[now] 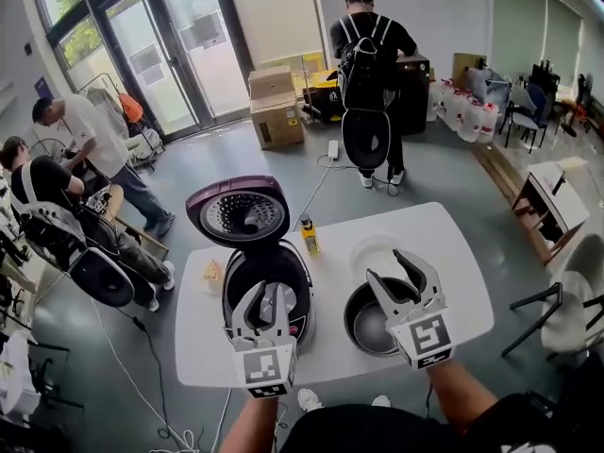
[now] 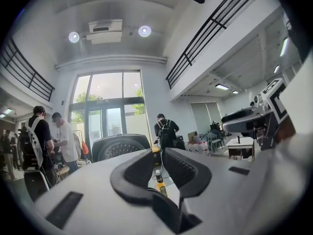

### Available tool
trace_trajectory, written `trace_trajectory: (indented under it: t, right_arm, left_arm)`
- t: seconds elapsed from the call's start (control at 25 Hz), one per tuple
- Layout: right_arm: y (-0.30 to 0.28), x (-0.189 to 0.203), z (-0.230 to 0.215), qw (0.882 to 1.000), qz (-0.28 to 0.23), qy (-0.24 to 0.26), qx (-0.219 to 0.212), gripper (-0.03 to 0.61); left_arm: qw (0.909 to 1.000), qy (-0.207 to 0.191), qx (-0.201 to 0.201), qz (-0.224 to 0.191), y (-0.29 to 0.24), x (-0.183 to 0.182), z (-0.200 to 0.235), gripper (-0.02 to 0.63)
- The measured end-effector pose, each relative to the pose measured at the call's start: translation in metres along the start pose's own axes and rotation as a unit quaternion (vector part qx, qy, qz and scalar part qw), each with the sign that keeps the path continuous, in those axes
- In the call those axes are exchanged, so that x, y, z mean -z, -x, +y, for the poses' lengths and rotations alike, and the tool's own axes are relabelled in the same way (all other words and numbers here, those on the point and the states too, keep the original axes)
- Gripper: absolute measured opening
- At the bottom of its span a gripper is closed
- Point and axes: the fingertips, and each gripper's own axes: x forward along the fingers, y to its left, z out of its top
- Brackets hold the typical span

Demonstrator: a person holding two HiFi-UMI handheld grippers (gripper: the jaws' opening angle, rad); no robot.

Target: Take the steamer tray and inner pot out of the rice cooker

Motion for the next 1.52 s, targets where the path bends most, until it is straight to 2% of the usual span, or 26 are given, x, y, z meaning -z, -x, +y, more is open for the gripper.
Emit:
trace_trajectory:
  t: [0.08,0.16,0.24,0.28,0.44,0.68,1.0,1.52]
  right_arm:
    - [-0.005,-0.003,0.004,1.000,-0.006,0.001,-0.005,0.174]
    - [-0.009,-0.005,0.007,1.000,-0.010,0.001,-0.006,0.151]
    - [-0.012,-0.006,0.007,1.000,-0.017,0.002,-0.001,0.036]
    - [-0.015,-0.006,0.008,1.000,-0.019,0.001,0.000,0.001]
    - [-0.025,-0.003,0.016,1.000,-0.015,0.002,-0.006,-0.002]
    - [-0.039,-0.006,0.032,1.000,-0.012,0.010,-0.014,-0.002]
    - [-0.048,-0.010,0.044,1.000,-0.012,0.012,-0.021,-0.002]
    - [-0.053,-0.013,0.045,1.000,-0.011,-0.006,-0.022,-0.002]
  left_arm:
    - [0.9999,-0.003,-0.009,0.004,0.000,0.005,0.006,0.005]
    - [0.9999,0.000,-0.010,0.007,0.000,0.008,0.010,-0.006]
    - [0.9999,0.007,-0.008,0.009,-0.001,0.010,0.015,-0.006]
    - [0.9999,0.010,-0.007,0.011,-0.001,0.011,0.017,-0.006]
    - [0.9996,0.013,-0.009,0.025,-0.002,0.020,0.025,-0.005]
    - [0.9992,0.032,-0.009,0.024,0.002,0.027,0.038,-0.005]
    - [0.9986,0.032,-0.020,0.036,0.007,0.034,0.051,-0.005]
    - [0.9989,0.026,-0.022,0.033,0.009,0.029,0.057,-0.005]
